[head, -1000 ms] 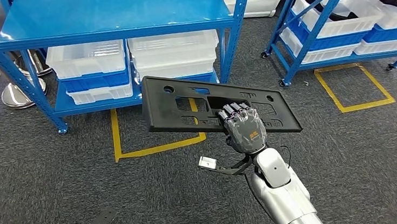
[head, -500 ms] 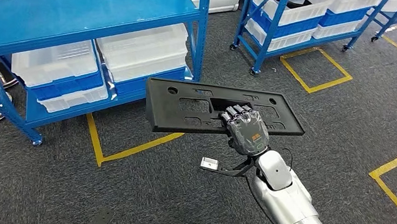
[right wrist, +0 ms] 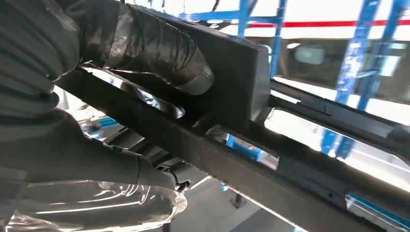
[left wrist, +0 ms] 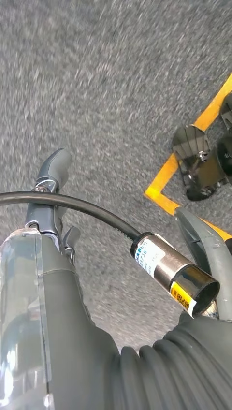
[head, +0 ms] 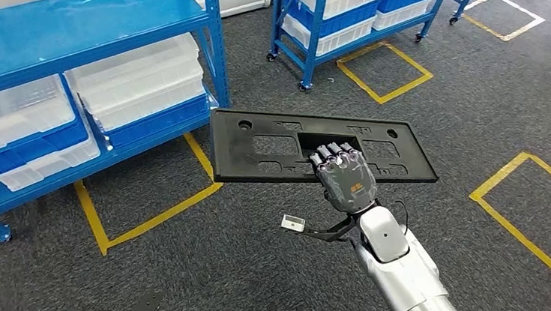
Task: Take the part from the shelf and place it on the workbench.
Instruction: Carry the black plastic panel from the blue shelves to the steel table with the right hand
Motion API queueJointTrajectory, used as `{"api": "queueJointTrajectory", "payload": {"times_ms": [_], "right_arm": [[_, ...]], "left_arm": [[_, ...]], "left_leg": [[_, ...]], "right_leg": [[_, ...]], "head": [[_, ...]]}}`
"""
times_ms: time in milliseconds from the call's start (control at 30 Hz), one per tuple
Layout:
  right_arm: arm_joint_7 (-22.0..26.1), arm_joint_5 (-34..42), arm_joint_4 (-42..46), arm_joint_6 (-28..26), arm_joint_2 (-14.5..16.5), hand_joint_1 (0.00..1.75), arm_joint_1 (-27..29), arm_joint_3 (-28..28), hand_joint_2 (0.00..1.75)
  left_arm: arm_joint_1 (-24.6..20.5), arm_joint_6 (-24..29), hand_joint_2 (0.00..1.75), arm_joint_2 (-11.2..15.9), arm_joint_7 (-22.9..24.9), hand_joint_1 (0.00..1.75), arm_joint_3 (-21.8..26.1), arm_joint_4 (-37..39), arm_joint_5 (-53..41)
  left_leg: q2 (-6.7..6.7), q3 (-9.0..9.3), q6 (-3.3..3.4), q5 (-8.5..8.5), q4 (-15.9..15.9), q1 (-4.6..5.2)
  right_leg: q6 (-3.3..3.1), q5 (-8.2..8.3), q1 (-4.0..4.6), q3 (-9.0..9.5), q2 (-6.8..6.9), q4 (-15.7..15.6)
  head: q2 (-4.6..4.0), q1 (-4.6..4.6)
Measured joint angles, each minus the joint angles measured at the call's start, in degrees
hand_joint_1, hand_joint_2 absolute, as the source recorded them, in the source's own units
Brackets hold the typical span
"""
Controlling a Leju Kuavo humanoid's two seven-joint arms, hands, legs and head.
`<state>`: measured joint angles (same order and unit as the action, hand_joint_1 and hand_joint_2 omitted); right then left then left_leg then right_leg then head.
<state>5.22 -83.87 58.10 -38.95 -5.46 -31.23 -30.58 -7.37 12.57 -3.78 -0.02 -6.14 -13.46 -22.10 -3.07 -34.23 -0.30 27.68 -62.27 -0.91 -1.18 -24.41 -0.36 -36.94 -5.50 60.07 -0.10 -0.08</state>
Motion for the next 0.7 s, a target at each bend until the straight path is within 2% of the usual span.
{"api": "queueJointTrajectory", "payload": {"times_ms": [33, 67, 133, 167, 200, 267, 300, 333, 367, 400, 433, 500, 533, 567, 633, 667, 700], "right_arm": [[-0.40, -0.44, 0.02, 0.00, -0.11, 1.75, -0.16, -0.13, 1.75], [-0.77, -0.87, 0.03, 0.00, -0.25, 1.75, -0.26, -0.27, 1.75], [-1.57, -1.77, 0.03, 0.00, -0.84, 1.75, -0.39, -0.56, 1.75], [-1.96, -2.16, 0.00, 0.00, -1.18, 1.75, -0.50, -0.77, 1.75], [-2.33, -2.44, -0.07, 0.00, -1.50, 1.75, -0.75, -1.05, 1.75], [-2.96, -2.74, -0.22, -0.01, -1.88, 1.75, -1.37, -1.63, 1.75], [-3.18, -2.81, -0.33, -0.01, -2.03, 1.75, -1.57, -1.91, 1.75], [-3.34, -2.84, -0.44, -0.01, -2.21, 1.75, -1.66, -2.19, 1.75], [-3.42, -2.88, -0.57, 0.00, -2.39, 1.75, -1.67, -2.45, 1.75], [-3.48, -2.91, -0.71, 0.00, -2.60, 1.75, -1.67, -2.66, 1.75], [-3.50, -2.92, -0.78, 0.00, -2.79, 1.75, -1.73, -2.82, 1.75], [-3.54, -2.92, -0.83, 0.00, -3.02, 1.75, -2.04, -2.99, 1.75], [-3.59, -2.92, -0.83, 0.00, -3.08, 1.75, -2.24, -3.05, 1.75], [-3.68, -2.91, -0.87, 0.00, -3.17, 1.75, -2.39, -3.10, 1.75], [-3.82, -2.76, -1.01, 0.00, -3.45, 1.75, -2.54, -3.20, 1.75], [-3.86, -2.64, -1.08, 0.00, -3.60, 1.75, -2.62, -3.28, 1.75], [-3.85, -2.52, -1.15, 0.00, -3.69, 1.75, -2.82, -3.38, 1.75]], "left_arm": [[0.02, -0.02, 1.75, 0.02, 0.03, 0.00, 0.00, 0.00, 0.00], [0.01, -0.03, 1.75, 0.04, 0.05, 0.00, 0.00, 0.00, 0.01], [-0.11, -0.04, 1.75, -0.08, 0.09, 0.00, 0.00, 0.00, 0.00], [-0.20, -0.02, 1.75, -0.14, 0.09, 0.00, 0.00, 0.00, 0.00], [-0.27, -0.01, 1.75, -0.20, 0.08, 0.00, 0.00, 0.00, 0.00], [-0.23, 0.02, 1.75, -0.21, 0.07, 0.00, 0.00, 0.00, 0.01], [-0.15, 0.03, 1.75, -0.21, 0.07, 0.00, 0.00, 0.00, 0.01], [-0.06, 0.03, 1.75, -0.22, 0.07, 0.00, 0.00, 0.00, 0.02], [-0.01, 0.03, 1.75, -0.23, 0.07, 0.00, 0.00, 0.00, 0.02], [0.00, 0.04, 1.75, -0.25, 0.07, 0.00, 0.00, 0.00, 0.04], [-0.01, 0.05, 1.75, -0.27, 0.07, 0.00, 0.01, 0.00, 0.07], [-0.03, 0.11, 1.75, -0.31, 0.05, 0.00, 0.01, 0.00, 0.14], [-0.04, 0.15, 1.75, -0.31, 0.03, 0.00, 0.02, 0.00, 0.16], [-0.06, 0.16, 1.75, -0.33, 0.02, 0.00, 0.02, 0.00, 0.16], [-0.13, 0.20, 1.75, -0.41, -0.01, 0.00, 0.02, 0.00, 0.23], [-0.19, 0.22, 1.75, -0.47, -0.02, 0.00, 0.03, 0.00, 0.28], [-0.23, 0.26, 1.75, -0.51, -0.07, 0.00, 0.05, 0.00, 0.32]], "left_leg": [[-1.02, 0.83, 0.14, -0.43, 1.92, -0.02], [-1.49, 1.07, 0.24, -0.24, 2.56, 0.00], [-0.37, 1.29, 0.64, -0.64, 3.24, -0.05], [0.31, 1.47, 1.00, -0.98, 3.77, -0.20], [1.14, 1.66, 1.44, -1.34, 4.32, -0.35], [2.73, 1.84, 2.00, -1.71, 4.92, -0.36], [3.56, 1.81, 2.11, -1.72, 4.95, -0.31], [4.34, 1.78, 2.09, -1.68, 4.92, -0.28], [5.10, 1.77, 2.02, -1.62, 4.88, -0.29], [5.84, 1.81, 1.90, -1.50, 4.81, -0.32], [6.50, 1.88, 1.72, -1.35, 4.70, -0.35], [7.73, 2.01, 1.08, -0.87, 4.35, -0.20], [8.24, 2.08, 0.71, -0.66, 4.21, -0.04], [8.78, 2.15, 0.34, -0.50, 4.17, 0.14], [9.83, 2.40, -0.33, -0.27, 4.31, 0.26], [9.51, 2.42, -0.64, 0.14, 4.06, 0.16], [8.51, 2.08, -0.87, 1.05, 3.03, 0.02]], "right_leg": [[0.35, 0.11, -0.09, -0.30, -0.67, 0.13], [0.77, 0.30, -0.23, -0.62, -1.31, 0.11], [1.68, 0.78, -0.44, -1.07, -2.45, -0.22], [2.02, 0.59, -0.34, -1.31, -1.78, 0.02], [2.33, -0.18, -0.23, -1.91, -0.41, 1.11], [2.86, -3.30, -0.17, -4.48, 3.35, 6.52], [3.16, -4.92, -0.35, -6.15, 4.36, 10.10], [3.43, -5.86, -0.58, -7.42, 4.87, 12.90], [3.67, -5.89, -0.80, -7.87, 5.17, 14.07], [3.83, -4.95, -0.99, -7.22, 5.48, 13.09], [3.90, -3.31, -1.11, -5.51, 6.05, 10.11], [3.65, -0.65, -0.81, -1.47, 8.54, 2.65], [3.29, -0.07, -0.53, -0.30, 9.33, 0.36], [2.89, -0.04, -0.23, 0.12, 9.68, -0.64], [2.03, 0.05, -0.05, 0.00, 8.36, -0.74], [1.65, 0.15, -0.16, 0.06, 7.75, -0.94], [1.22, 0.29, -0.30, 0.15, 7.14, -1.16]], "head": [[0.00, -0.01], [0.01, -0.01], [0.00, -0.03], [0.00, 0.10], [-0.01, 0.29], [-0.01, 0.67], [-0.01, 0.74], [-0.01, 0.74], [-0.01, 0.75], [-0.01, 0.75], [0.00, 0.75], [0.00, 0.74], [0.00, 0.73], [0.00, 0.70], [0.00, 0.67], [0.00, 0.67], [-0.01, 0.67]]}}
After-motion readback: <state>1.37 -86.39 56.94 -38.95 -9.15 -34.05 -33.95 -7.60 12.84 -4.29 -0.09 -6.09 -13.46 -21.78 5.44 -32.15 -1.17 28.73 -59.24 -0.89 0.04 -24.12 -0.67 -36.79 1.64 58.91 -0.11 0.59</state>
